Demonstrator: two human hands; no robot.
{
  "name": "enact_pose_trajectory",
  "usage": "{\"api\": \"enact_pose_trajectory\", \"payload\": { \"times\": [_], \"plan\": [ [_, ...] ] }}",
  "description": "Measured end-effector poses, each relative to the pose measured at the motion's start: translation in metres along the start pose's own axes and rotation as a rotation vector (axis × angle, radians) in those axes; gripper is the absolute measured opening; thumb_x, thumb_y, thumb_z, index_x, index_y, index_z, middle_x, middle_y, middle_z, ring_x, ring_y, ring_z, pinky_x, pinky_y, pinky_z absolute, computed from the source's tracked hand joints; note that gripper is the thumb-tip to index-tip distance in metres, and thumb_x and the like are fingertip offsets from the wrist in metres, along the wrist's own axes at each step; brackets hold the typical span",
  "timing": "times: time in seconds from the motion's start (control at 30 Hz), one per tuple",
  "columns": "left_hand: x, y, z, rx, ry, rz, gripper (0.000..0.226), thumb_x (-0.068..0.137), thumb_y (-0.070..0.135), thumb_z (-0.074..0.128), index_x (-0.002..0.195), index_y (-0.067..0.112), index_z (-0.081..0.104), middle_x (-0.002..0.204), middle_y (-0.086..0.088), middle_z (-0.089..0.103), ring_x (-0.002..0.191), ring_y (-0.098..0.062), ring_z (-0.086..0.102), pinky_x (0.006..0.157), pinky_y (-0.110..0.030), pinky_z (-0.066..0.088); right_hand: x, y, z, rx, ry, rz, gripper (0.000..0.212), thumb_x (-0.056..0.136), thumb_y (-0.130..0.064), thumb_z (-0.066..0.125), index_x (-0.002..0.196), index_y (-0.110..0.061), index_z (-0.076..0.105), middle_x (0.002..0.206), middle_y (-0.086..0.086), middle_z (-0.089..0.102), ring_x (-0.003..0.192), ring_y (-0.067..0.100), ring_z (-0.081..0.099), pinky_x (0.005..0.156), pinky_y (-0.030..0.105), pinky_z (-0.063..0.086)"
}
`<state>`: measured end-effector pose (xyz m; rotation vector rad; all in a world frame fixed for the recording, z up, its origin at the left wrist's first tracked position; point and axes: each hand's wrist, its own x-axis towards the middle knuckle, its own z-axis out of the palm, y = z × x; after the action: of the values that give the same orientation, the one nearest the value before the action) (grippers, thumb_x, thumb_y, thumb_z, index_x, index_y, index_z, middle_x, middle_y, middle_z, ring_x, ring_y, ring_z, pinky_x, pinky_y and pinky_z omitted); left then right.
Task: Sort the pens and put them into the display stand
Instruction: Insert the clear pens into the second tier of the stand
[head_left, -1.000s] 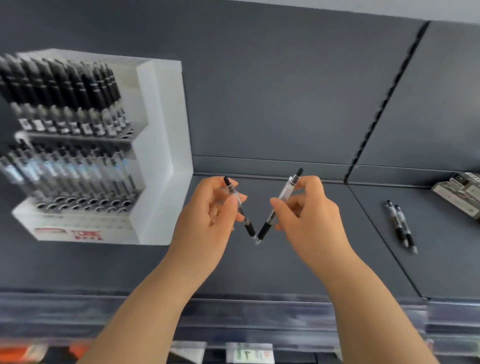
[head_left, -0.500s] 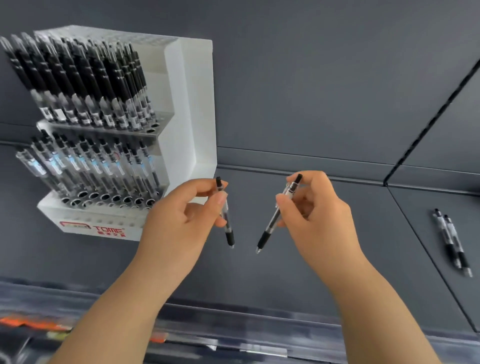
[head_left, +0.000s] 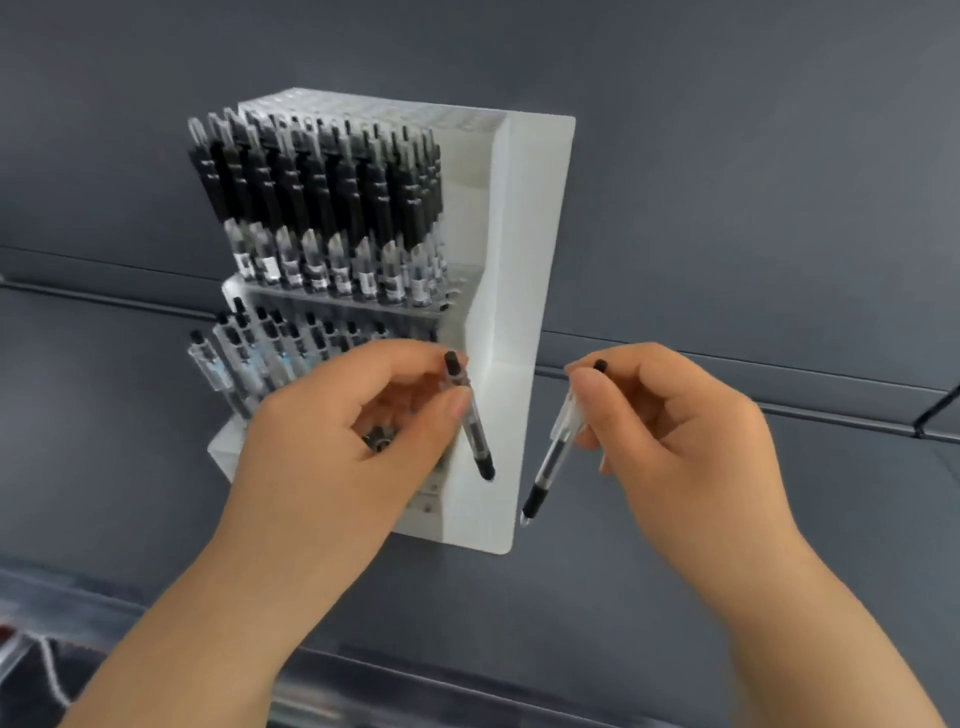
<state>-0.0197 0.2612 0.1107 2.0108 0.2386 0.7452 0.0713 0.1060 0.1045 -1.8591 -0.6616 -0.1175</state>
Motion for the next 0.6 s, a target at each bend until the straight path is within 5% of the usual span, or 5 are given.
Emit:
{"api": "enact_pose_trajectory", "payload": {
  "times": [0.37, 0.47, 0.6],
  "plan": [
    [0.040, -0.059, -0.137, 0.037, -0.010, 0.129, 0.018, 0.073, 0.043, 0.064, 0.089, 0.049, 0.065, 0.083, 0.027, 0.069, 0.082, 0.004, 0.065, 0.075, -0.007, 0.047, 0.010, -0.073, 0.118, 0.048, 0.167, -0.122, 0.014, 0.081, -0.021, 0.069, 0.077, -0.035, 0.065, 0.075, -0.016, 0.064, 0.064, 0.002, 0.057, 0.057, 0.008, 0.043],
    [0.046, -0.071, -0.153, 0.042, 0.005, 0.147, 0.016, 0.076, 0.029, 0.071, 0.081, 0.044, 0.068, 0.081, 0.030, 0.067, 0.078, 0.007, 0.063, 0.071, -0.002, 0.044, 0.012, -0.083, 0.143, 0.007, 0.208, -0.143, 0.017, 0.082, -0.022, 0.068, 0.079, -0.037, 0.063, 0.080, -0.015, 0.064, 0.065, 0.001, 0.057, 0.058, 0.007, 0.042],
    [0.050, -0.077, -0.162, 0.112, -0.077, 0.187, 0.018, 0.075, 0.028, 0.070, 0.081, 0.044, 0.066, 0.085, 0.029, 0.065, 0.077, -0.008, 0.061, 0.069, -0.008, 0.046, 0.013, -0.089, 0.165, -0.122, 0.233, -0.175, 0.022, 0.083, -0.019, 0.069, 0.083, -0.040, 0.060, 0.077, -0.013, 0.064, 0.068, 0.001, 0.057, 0.060, 0.008, 0.044]
  ]
}}
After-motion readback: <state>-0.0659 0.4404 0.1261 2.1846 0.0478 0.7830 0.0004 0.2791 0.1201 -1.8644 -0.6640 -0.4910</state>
